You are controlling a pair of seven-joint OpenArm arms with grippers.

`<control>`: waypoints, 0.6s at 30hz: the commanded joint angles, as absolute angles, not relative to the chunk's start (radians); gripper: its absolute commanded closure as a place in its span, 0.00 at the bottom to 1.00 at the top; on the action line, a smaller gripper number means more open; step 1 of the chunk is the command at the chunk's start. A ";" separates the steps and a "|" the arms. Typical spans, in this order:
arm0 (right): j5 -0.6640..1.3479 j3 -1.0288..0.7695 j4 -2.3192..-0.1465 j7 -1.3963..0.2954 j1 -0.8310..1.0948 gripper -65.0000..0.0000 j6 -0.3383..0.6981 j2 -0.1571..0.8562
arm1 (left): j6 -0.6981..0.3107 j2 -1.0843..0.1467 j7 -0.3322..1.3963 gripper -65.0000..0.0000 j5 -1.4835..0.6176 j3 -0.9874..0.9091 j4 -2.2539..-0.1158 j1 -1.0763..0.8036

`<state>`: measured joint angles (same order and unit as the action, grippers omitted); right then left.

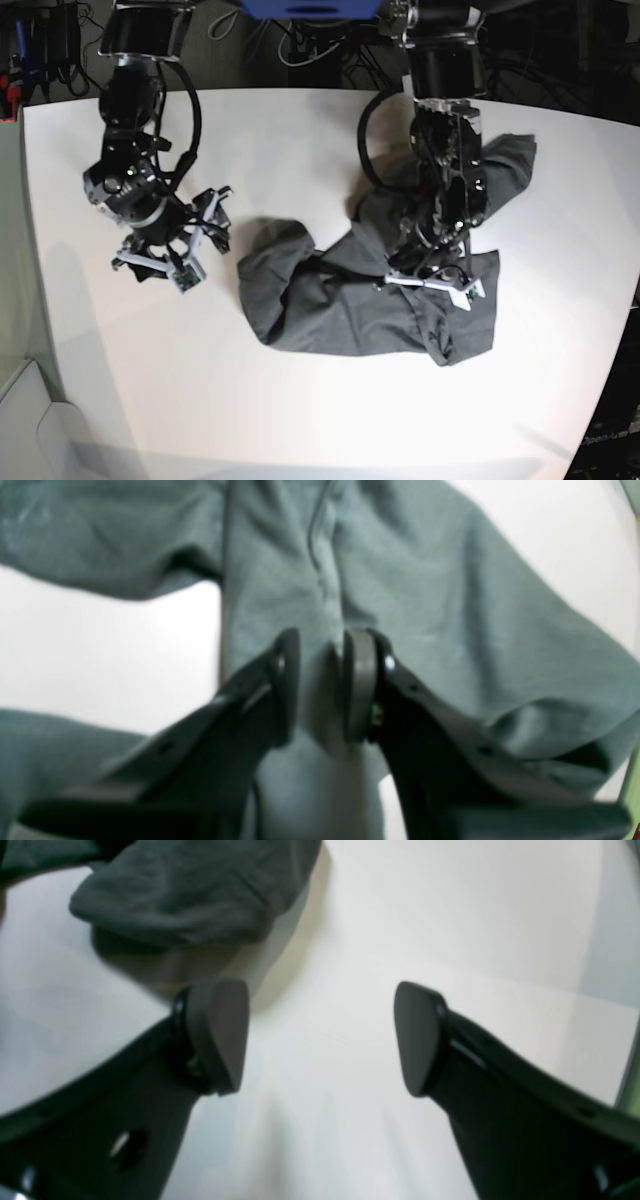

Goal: Layout the t-shirt on the table in an organized manner, then fold the t-shirt properly
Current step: 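Grasp the t-shirt fabric with the left gripper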

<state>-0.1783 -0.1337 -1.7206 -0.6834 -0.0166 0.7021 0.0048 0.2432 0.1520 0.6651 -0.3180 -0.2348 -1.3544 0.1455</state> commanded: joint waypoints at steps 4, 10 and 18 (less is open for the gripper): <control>-0.168 -0.134 -1.735 -0.661 -0.030 0.29 0.698 0.007 | 0.239 0.157 0.653 0.77 -0.321 -0.232 -1.368 0.165; -0.168 -0.136 -1.735 -0.661 -0.030 0.29 0.698 0.007 | 0.240 0.157 0.654 0.78 -0.321 -0.232 -1.368 0.165; -0.168 -0.136 -1.735 -0.661 -0.030 0.29 0.698 0.007 | 0.240 0.157 0.716 0.99 -0.321 -0.317 -1.386 0.145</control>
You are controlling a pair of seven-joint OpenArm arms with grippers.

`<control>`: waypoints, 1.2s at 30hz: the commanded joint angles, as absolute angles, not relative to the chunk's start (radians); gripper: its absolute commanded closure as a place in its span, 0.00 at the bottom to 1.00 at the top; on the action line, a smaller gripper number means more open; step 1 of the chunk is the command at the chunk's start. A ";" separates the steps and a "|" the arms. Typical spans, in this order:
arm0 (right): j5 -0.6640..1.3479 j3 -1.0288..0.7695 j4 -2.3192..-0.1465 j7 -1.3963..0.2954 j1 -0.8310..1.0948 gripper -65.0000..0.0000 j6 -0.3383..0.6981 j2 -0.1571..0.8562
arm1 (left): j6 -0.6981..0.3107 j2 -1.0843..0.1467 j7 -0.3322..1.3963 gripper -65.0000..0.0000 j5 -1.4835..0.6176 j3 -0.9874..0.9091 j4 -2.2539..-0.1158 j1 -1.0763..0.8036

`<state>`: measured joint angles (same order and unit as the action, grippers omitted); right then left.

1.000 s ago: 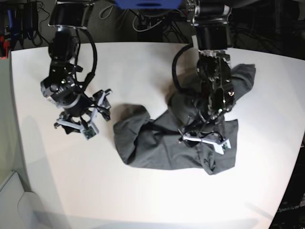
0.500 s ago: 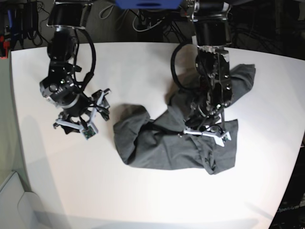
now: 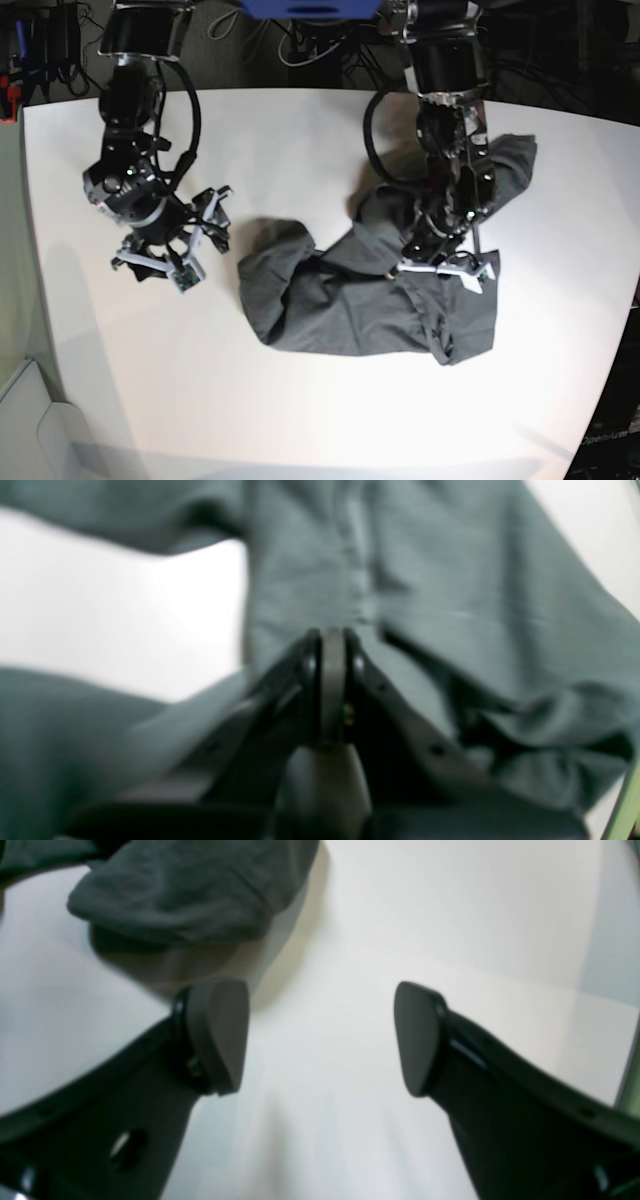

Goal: Layout the t-shirt on the table in an organized manner, then fold the t-shirt properly
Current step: 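Grasp the t-shirt fabric with the left gripper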

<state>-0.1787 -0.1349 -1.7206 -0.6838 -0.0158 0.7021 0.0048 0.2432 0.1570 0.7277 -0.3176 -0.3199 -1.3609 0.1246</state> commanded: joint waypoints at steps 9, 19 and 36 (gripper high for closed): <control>-0.166 -0.136 -1.735 -0.661 -0.035 0.29 0.698 0.004 | 0.240 0.150 0.865 0.99 -0.321 -0.394 -1.695 0.110; -0.165 -0.136 -1.735 -0.661 -0.028 0.29 0.698 0.001 | 0.232 0.157 0.858 0.66 -0.321 -0.337 -1.583 0.137; -0.166 -0.136 -1.735 -0.662 -0.028 0.29 0.698 0.001 | 0.240 0.157 0.670 0.39 -0.321 -0.245 -1.314 0.176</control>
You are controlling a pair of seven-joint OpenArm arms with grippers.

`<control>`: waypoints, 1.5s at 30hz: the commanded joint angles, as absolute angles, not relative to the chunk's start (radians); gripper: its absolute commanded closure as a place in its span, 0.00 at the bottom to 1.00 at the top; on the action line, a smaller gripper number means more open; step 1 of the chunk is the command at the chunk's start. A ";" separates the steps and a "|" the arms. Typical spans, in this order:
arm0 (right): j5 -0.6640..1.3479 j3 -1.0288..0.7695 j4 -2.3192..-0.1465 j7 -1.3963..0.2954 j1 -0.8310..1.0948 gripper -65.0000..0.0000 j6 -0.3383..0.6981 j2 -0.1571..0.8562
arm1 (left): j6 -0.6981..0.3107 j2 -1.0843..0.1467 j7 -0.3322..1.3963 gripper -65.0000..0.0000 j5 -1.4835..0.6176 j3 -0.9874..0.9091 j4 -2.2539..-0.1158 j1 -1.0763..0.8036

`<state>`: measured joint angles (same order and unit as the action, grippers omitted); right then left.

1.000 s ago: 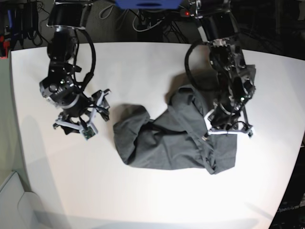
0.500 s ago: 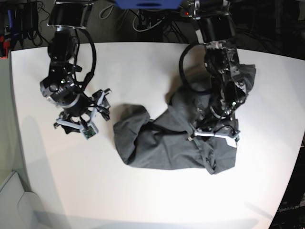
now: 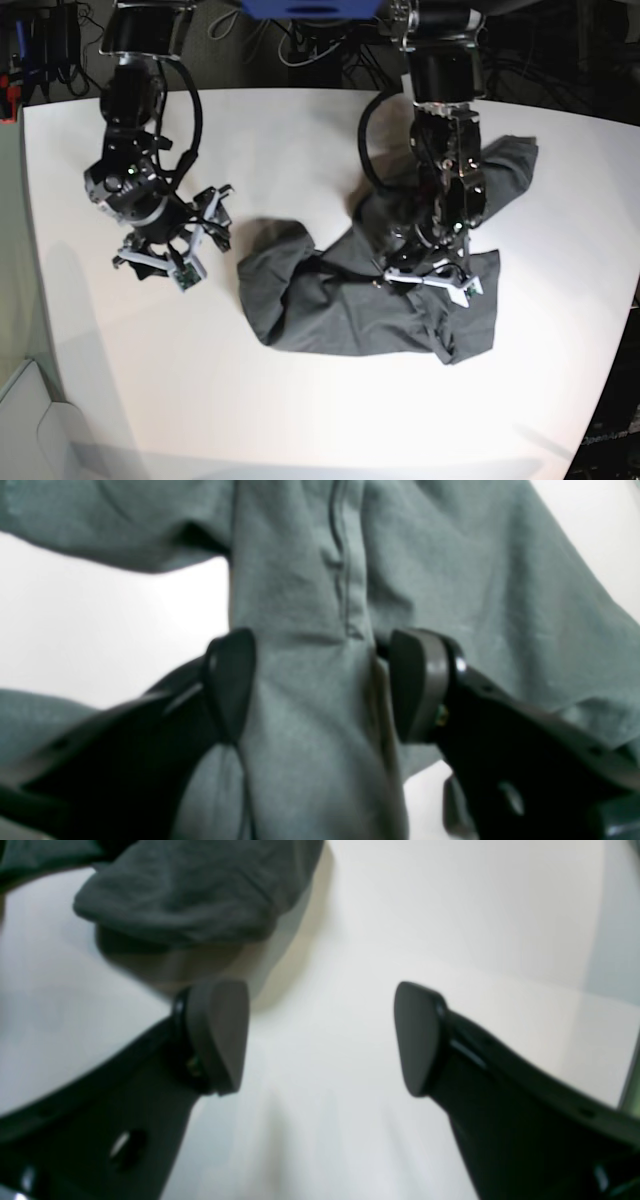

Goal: Layout the t-shirt on the table in an organized manner, then fold the t-shirt properly
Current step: 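Grasp the t-shirt fabric with the left gripper, then drag the grasped fabric away with the left gripper and release it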

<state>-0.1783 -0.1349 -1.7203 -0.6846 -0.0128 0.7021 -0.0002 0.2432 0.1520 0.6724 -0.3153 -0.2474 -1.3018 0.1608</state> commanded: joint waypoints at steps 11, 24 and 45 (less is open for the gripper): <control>-0.166 -0.136 -1.733 -0.661 -0.030 0.29 0.698 0.004 | 0.240 0.157 0.682 1.00 -0.325 -0.249 -1.397 0.165; -0.166 -0.136 -1.670 -0.653 -0.038 0.29 0.698 0.002 | 0.234 0.061 0.791 0.99 -0.567 -0.407 -1.773 0.045; -0.163 0.035 -1.681 -0.662 -0.022 0.29 0.698 -0.022 | 0.232 -0.168 0.796 0.99 -0.954 -0.771 -1.817 -0.117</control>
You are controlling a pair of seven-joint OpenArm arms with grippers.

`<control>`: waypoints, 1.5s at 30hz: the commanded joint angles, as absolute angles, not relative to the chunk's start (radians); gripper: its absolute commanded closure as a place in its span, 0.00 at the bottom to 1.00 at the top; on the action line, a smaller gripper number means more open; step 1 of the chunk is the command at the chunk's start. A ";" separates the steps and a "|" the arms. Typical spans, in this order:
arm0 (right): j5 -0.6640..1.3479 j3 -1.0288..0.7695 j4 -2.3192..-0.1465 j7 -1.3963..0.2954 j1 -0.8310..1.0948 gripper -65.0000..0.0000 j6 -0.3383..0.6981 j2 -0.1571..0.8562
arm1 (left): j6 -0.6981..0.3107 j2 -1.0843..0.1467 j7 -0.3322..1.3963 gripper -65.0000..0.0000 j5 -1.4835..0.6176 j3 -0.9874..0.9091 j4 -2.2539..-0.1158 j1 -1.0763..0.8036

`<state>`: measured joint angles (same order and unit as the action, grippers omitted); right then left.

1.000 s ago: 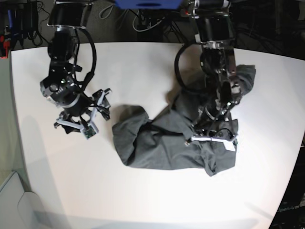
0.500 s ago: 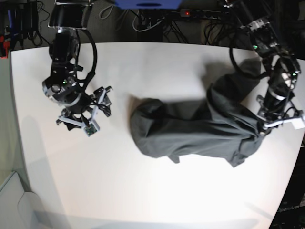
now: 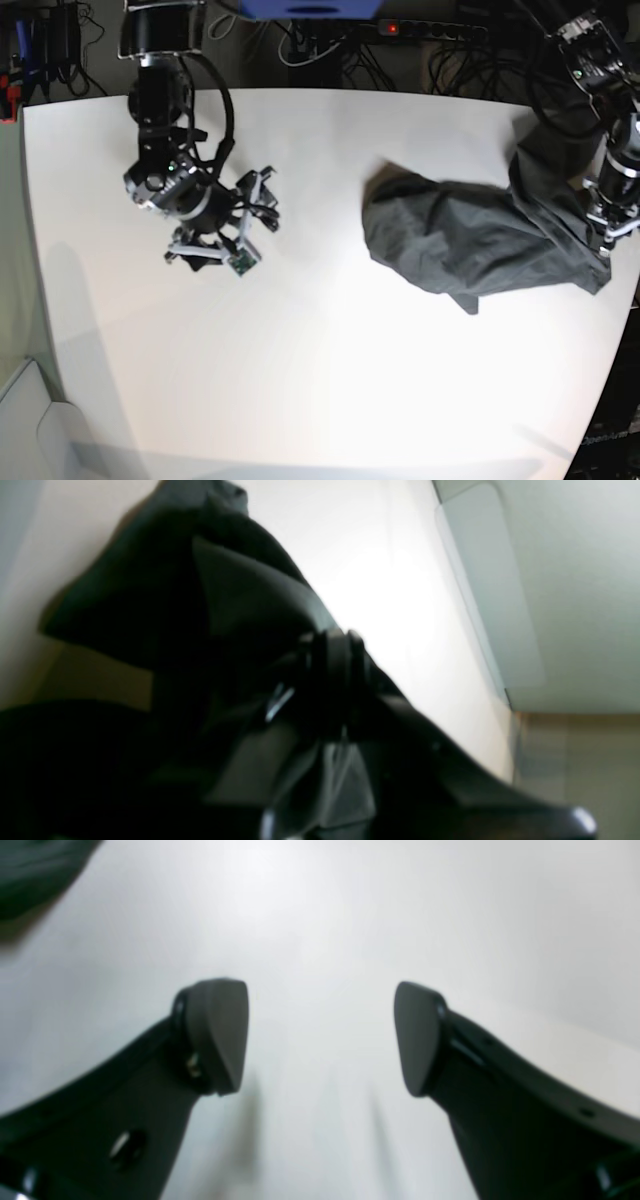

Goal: Layout the t-shirt on the table in an organized manner, then fold the t-shirt properly
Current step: 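Drag the grasped fabric away with the left gripper and release it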

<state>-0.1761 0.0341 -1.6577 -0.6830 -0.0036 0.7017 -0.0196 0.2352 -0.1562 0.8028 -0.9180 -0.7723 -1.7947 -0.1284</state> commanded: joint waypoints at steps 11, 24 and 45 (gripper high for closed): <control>-0.163 0.048 -1.672 -0.661 -0.007 0.29 0.698 -0.038 | 0.232 0.068 0.785 0.99 -0.951 -0.624 -1.891 -0.054; -0.165 0.044 -1.670 -0.661 0.015 0.29 0.698 0.035 | 0.237 -0.061 0.740 0.99 -0.969 -0.565 -2.003 0.030; -0.165 0.044 -1.672 -0.659 0.013 0.29 0.698 0.015 | 0.243 -0.245 0.654 0.99 -1.021 -0.499 -2.014 0.148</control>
